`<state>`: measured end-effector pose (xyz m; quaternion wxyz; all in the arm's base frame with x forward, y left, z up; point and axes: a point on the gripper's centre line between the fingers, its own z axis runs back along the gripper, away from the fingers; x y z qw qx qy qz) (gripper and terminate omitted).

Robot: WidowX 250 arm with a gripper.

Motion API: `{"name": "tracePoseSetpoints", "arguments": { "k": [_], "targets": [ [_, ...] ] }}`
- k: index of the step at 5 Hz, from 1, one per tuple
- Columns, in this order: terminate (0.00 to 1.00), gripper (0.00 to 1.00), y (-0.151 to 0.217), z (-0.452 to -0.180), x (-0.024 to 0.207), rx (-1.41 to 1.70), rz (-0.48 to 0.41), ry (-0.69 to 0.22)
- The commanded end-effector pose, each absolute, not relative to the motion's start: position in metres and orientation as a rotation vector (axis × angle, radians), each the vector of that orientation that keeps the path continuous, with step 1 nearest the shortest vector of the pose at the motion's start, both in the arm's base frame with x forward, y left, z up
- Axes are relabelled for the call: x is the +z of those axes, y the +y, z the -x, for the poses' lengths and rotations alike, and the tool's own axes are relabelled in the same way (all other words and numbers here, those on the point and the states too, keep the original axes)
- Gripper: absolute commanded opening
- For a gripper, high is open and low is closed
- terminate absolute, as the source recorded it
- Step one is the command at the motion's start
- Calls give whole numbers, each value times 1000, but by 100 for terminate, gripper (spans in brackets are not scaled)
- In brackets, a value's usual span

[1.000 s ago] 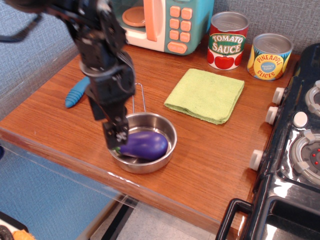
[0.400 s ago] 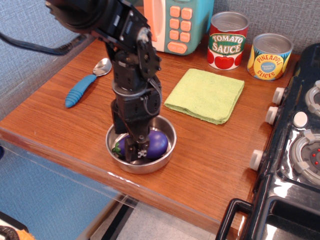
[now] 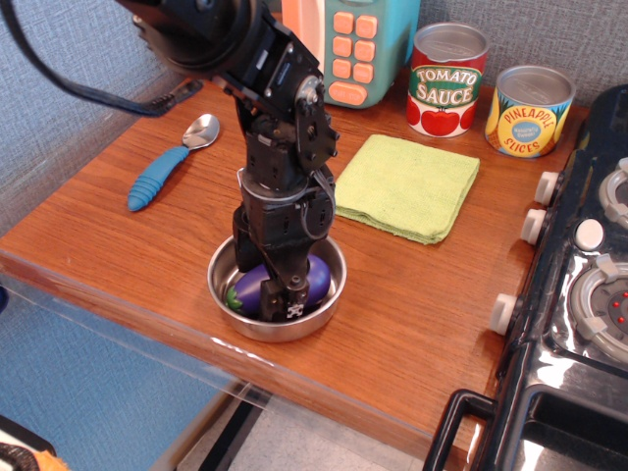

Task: Pick up the eggplant and place it on the cloth

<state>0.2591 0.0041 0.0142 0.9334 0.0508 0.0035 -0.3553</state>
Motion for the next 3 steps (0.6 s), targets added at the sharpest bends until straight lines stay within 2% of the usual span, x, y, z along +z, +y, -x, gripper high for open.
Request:
{"name": "tracePoseSetpoints", "arguments": {
  "k": [1, 2, 3],
  "targets": [
    [0, 0, 11, -273, 16, -675, -77, 2],
    [0, 0, 13, -275, 27, -664, -15, -11],
    [0, 0, 14, -274, 50, -628, 24, -49]
  ]
}}
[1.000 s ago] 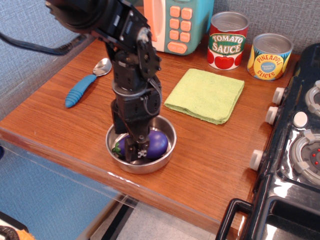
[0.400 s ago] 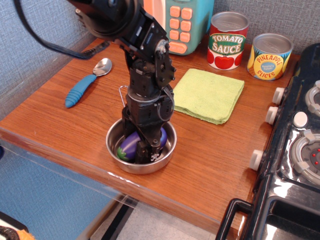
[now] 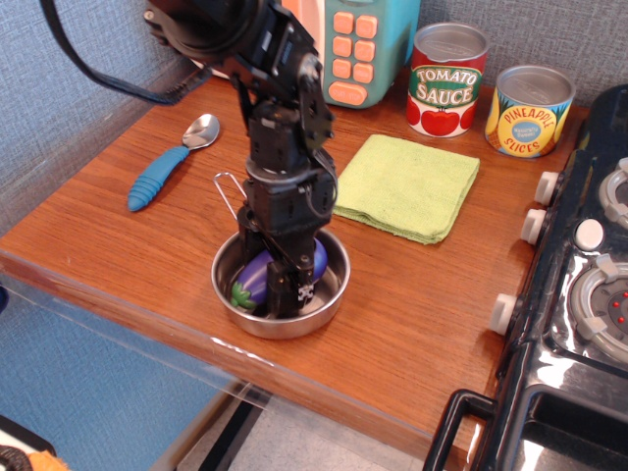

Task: Pick up the eggplant and place it on the cloth

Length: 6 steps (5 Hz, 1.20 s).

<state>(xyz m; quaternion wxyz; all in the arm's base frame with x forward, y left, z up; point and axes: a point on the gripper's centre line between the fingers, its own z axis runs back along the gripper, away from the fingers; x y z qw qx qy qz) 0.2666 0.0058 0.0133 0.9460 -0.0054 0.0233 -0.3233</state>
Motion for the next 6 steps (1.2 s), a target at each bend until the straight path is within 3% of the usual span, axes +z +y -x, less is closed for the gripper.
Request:
{"name": "tracePoseSetpoints", "arguments": {
  "k": [1, 2, 3, 6],
  "targets": [
    [0, 0, 3, -289, 97, -538, 49, -137],
    [0, 0, -22, -319, 105, -485, 67, -155],
    [0, 0, -41, -351, 96, -374, 49, -173],
    [0, 0, -30, -410, 62, -223, -42, -158]
  ]
}}
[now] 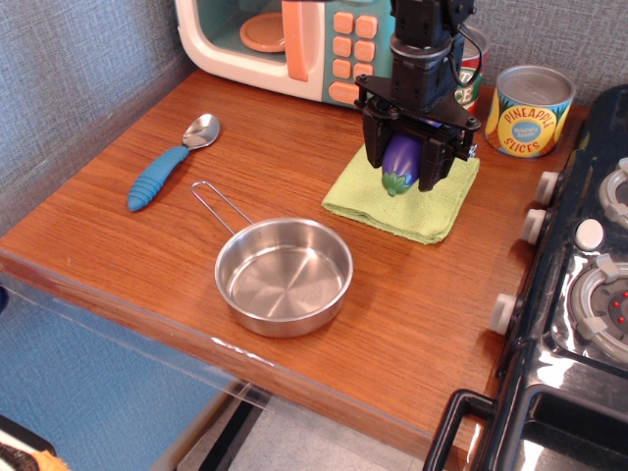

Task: Pick up the eggplant and place it on the cloth

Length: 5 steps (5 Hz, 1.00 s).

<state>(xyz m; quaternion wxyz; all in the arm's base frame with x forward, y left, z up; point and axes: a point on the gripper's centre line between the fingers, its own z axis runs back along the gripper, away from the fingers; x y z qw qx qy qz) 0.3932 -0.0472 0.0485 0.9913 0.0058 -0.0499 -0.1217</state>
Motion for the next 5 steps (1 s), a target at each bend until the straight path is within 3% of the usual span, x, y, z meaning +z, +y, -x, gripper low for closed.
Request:
{"name": "tracePoseSetpoints", "arguments": {
  "k": [1, 2, 3, 5],
  "targets": [
    [0, 0, -26, -414, 54, -215, -51, -145],
    [0, 0, -28, -412, 52, -224, -54, -132],
    [0, 100, -29, -411, 52, -223, -72, -124],
    [0, 100, -24, -406, 69, -226, -36, -142]
  ]
}}
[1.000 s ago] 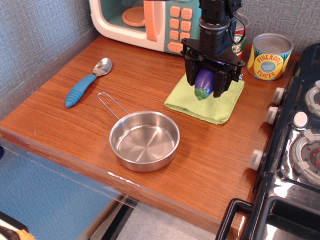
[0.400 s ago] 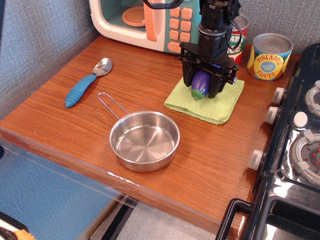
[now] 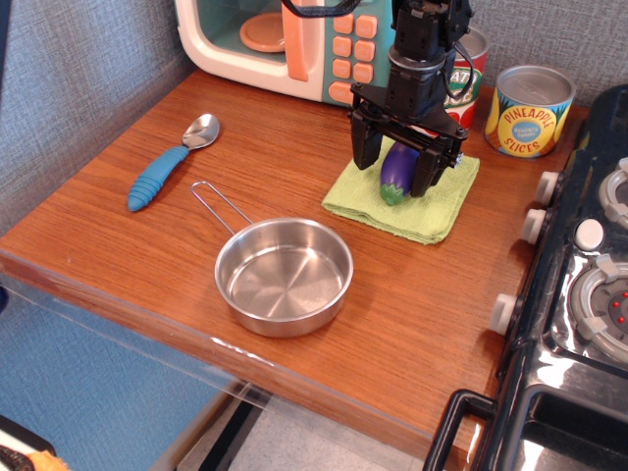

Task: Pick up the eggplant and place it on the cloth

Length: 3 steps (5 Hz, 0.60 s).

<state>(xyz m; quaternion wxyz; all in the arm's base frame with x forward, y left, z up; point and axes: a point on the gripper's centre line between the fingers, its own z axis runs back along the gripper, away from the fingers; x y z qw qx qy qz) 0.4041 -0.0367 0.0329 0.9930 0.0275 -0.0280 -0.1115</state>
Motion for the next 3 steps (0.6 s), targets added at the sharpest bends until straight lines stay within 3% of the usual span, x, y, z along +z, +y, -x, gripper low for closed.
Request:
{"name": "tracePoseSetpoints", "arguments": {
  "k": [1, 3],
  "targets": [
    [0, 100, -19, -402, 92, -206, 13, -175],
    [0, 100, -2, -396, 125, -136, 67, -196]
  ]
}}
